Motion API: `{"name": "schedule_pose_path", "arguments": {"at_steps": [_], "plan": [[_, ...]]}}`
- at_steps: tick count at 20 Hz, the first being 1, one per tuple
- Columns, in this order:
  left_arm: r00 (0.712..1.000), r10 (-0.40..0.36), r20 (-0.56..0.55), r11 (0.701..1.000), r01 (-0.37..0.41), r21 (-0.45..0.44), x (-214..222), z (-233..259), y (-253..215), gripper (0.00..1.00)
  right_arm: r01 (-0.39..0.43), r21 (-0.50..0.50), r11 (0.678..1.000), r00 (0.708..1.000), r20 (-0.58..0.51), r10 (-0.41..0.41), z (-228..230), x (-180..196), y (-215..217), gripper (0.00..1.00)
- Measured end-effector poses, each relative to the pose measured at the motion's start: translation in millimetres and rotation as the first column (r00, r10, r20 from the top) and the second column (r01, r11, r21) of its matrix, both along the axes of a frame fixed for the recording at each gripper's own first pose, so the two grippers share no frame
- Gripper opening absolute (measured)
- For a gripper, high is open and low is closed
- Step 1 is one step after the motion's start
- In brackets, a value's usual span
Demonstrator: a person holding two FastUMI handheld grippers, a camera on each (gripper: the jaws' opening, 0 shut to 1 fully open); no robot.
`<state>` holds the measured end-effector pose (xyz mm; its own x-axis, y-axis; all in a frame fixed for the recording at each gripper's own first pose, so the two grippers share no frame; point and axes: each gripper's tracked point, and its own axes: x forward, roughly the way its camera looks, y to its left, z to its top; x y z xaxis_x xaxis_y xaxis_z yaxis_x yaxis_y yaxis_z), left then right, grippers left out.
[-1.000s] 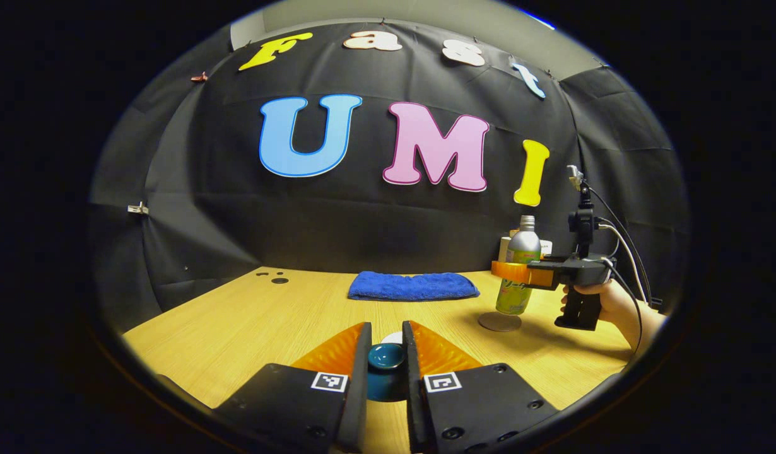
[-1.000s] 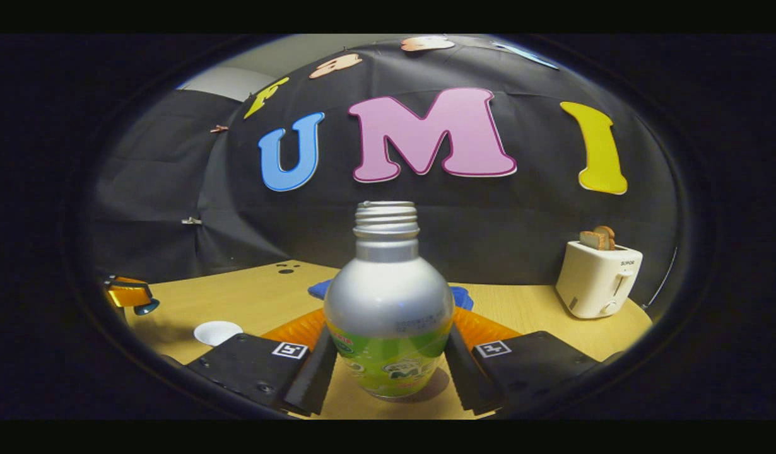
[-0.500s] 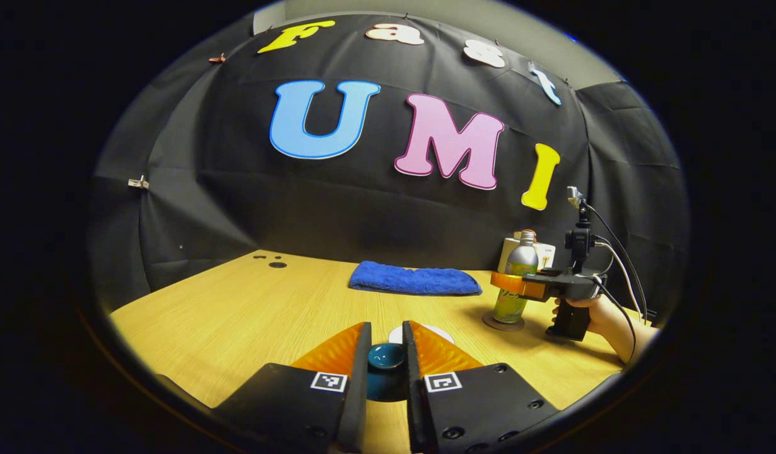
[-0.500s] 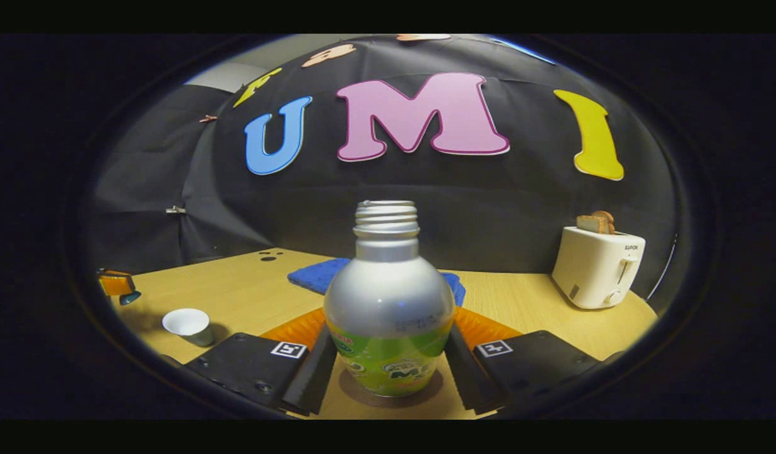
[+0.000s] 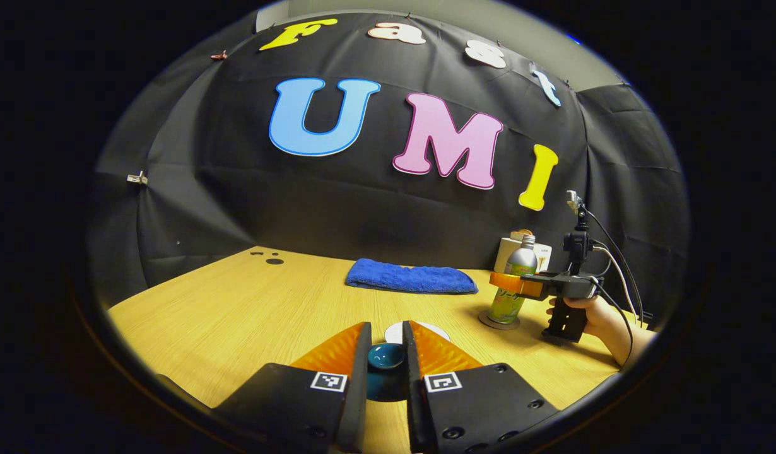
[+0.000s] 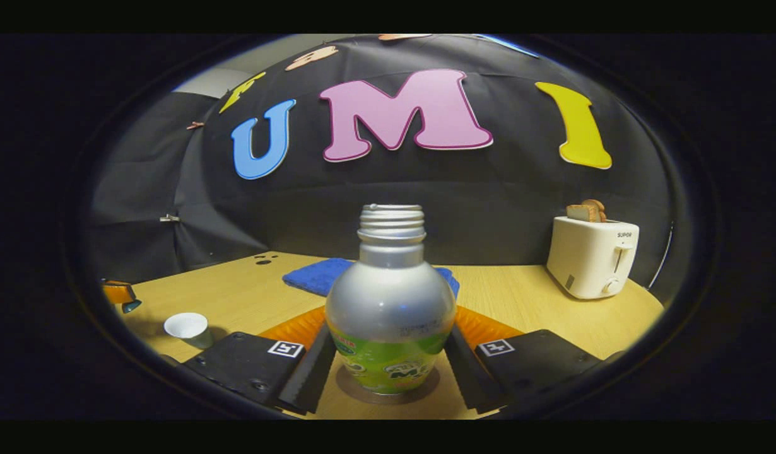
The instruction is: Open the teacup lid with one hand, grasp the water bottle and pour water into the teacup with the other hand; after pouring, place the water bottle on the coaster and then close the teacup lid.
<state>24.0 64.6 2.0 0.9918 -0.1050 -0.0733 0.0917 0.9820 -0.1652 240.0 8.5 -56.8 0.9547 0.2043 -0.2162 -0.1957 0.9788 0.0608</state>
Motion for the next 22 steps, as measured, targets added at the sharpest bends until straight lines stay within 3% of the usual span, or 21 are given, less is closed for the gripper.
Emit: {"name": "schedule_pose_path", "arguments": {"at_steps": [2, 5, 9, 22], "plan": [[1.0, 0.011, 0.002, 1.0, -0.011, 0.007, -3, 2, 3, 0.3, -0.001, -0.014, 1.0, 1.0, 0.001, 0.001, 0, -2, 0, 0.87], [1.0, 0.027, 0.007, 0.999, -0.027, 0.023, -8, 5, 5, 0.3, 0.007, -0.05, 0.999, 1.0, -0.003, -0.007, -2, -4, 1, 0.99], [0.999, 0.032, 0.016, 0.999, -0.033, 0.028, -15, 10, 2, 0.3, 0.03, -0.099, 0.995, 0.999, -0.026, -0.032, -4, -15, -1, 0.99], [0.999, 0.004, 0.053, 0.999, -0.006, 0.038, -30, 27, -28, 0.3, 0.1, -0.099, 0.99, 0.992, -0.063, -0.107, -8, -88, -26, 0.98]]}}
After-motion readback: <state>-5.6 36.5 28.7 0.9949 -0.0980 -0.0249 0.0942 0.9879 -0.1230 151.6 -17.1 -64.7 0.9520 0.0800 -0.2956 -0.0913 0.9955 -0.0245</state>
